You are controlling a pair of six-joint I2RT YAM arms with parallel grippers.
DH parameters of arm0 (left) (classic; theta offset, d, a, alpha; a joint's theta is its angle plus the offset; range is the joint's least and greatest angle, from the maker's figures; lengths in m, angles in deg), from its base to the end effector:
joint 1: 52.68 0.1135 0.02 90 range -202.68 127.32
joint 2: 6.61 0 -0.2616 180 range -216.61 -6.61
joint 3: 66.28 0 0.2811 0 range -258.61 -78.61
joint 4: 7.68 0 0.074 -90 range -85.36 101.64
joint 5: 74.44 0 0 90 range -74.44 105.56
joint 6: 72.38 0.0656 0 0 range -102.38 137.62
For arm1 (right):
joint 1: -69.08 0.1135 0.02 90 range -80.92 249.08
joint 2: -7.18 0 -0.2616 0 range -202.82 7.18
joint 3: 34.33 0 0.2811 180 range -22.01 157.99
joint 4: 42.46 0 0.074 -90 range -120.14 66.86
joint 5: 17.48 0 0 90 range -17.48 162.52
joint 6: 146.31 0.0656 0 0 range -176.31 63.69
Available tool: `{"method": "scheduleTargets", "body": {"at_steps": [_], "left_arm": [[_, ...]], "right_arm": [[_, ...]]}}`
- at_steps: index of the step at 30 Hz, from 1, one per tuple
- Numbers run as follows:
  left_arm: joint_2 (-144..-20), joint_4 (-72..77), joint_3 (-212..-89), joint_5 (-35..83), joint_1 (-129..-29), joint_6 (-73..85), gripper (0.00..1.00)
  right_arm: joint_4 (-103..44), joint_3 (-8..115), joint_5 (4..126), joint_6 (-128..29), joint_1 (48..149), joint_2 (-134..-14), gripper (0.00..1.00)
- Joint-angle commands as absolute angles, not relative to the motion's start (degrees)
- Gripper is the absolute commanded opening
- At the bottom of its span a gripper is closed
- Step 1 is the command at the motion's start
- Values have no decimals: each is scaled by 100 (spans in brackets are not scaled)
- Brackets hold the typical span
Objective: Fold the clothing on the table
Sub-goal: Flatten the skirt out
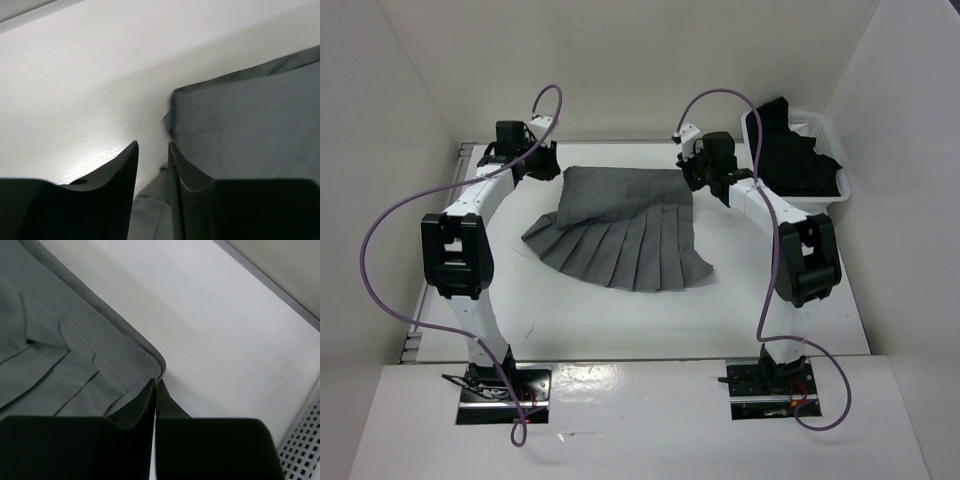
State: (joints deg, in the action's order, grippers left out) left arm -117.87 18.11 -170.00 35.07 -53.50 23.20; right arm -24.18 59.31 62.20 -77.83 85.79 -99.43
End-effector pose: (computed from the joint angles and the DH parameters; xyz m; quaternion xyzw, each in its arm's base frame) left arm 0.5067 -0.0292 0.2458 0.1287 0.8616 -0.1296 0.4736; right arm 0.4632 0.1513 0.2292 -0.3259 0.8056 0.0578 0.4914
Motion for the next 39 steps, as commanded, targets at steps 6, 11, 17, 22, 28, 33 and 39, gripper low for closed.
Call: {"method": "scheduleTargets", "body": {"at_steps": [6,11,17,22,28,33,39], "left_arm": [[-11745,1484,-17449,2471,-5207,1991,83],[-11543,1668,-17363,2838,-5259,1937,92],[-11016,2255,-16687,3147,-5426,1867,98],[-10708,2293,-16044,2770,-5690,2139,100],[-11408,2283,-16034,2463,-5804,2192,100],[-11735,2503,-16105,2294,-5998,2245,100],[-11621,2713,-15991,1978,-6130,1903,100]], "right_arm": [[-2900,6385,7524,-7267,8490,-10601,8],[-2900,6719,7770,-7126,8490,-10953,63],[-1934,7757,8650,-6731,8437,-11666,99],[-1793,6870,7159,-6651,8523,-10333,99],[-1082,6685,7156,-6756,8780,-10013,99],[-922,6176,7085,-6975,8833,-9715,99],[-922,5990,7235,-7328,8833,-9749,99]]}}
